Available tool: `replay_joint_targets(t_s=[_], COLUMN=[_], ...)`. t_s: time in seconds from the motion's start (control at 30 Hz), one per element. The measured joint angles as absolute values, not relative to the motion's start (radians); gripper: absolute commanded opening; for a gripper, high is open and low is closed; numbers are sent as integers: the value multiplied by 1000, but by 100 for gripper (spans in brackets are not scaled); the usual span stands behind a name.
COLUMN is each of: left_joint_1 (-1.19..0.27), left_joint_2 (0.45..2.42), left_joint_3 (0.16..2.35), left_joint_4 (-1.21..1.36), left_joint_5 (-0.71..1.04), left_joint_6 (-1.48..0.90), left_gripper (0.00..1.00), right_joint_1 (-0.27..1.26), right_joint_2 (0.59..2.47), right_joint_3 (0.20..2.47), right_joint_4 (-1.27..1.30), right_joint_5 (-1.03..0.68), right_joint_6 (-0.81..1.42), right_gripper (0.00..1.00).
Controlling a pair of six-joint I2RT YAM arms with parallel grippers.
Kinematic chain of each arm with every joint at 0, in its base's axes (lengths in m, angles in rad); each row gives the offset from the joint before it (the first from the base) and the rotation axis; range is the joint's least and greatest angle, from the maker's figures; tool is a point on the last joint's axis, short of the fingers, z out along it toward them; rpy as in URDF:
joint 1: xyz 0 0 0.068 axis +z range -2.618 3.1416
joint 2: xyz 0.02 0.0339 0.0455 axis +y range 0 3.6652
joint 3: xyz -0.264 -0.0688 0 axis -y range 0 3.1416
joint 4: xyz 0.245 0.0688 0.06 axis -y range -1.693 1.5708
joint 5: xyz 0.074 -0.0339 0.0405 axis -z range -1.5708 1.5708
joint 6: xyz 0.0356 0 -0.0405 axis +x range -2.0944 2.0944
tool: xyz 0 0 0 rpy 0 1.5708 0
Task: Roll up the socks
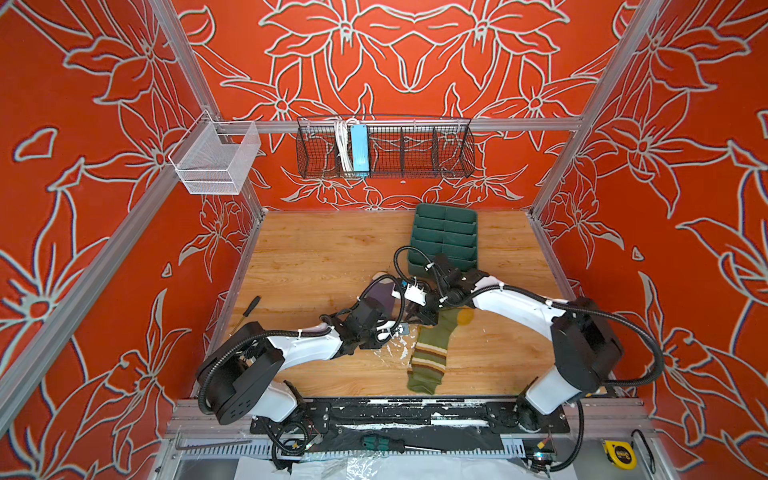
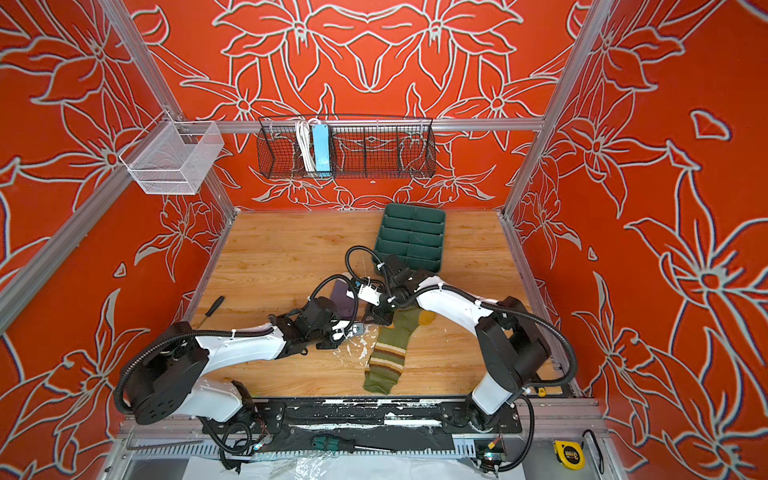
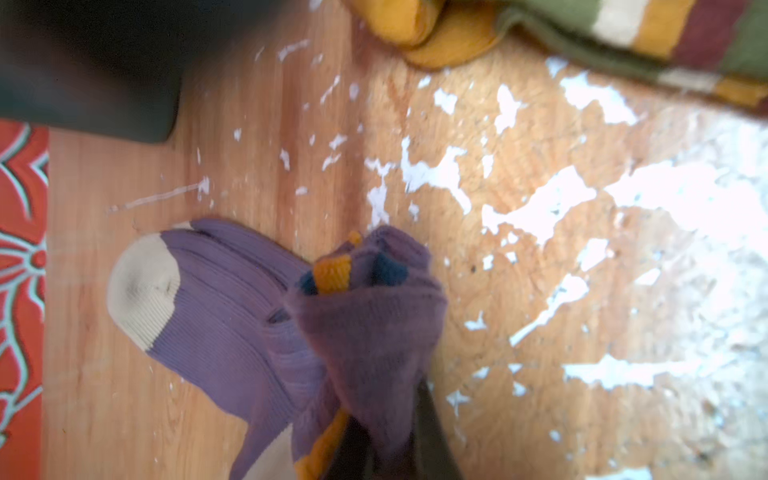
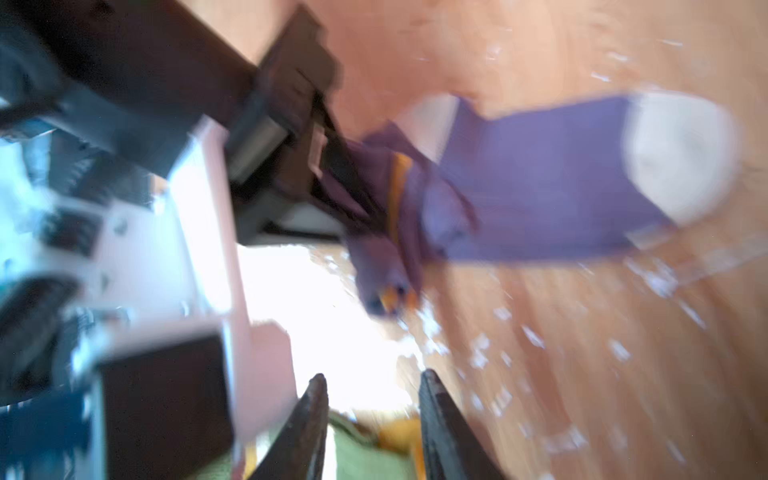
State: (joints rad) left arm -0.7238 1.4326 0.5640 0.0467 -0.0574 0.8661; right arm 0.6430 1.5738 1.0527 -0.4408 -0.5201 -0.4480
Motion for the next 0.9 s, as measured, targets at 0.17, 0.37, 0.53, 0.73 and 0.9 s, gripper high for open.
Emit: replay_joint_targets(t_s=[0.17,0.37,0.53,0.73,0.9], left_joint_1=[-706,-687,-666,-670,-693], left_joint_2=[1430,1547,1636,1684,1664], left_joint_3=[640,878,994,1099,1102], left_joint_4=[-115,-403,-535,-666,-696], left_joint_5=[35,247,320,276,224], left_joint_6=[870,899,902,731,532], left_gripper=[0,0,0,0,0], right_joint_1=[577,564,590,818,876], right_joint_2=[1338,994,867,889,976], right_joint_3=[947,730,602,558,573], right_joint_4=[-279,24,133,132,109], right_joint_5=[-210,-36,-62,30,86], right_joint_6=[-329,-325,-340,-504,-587], right_gripper=[36,27,26,26,26])
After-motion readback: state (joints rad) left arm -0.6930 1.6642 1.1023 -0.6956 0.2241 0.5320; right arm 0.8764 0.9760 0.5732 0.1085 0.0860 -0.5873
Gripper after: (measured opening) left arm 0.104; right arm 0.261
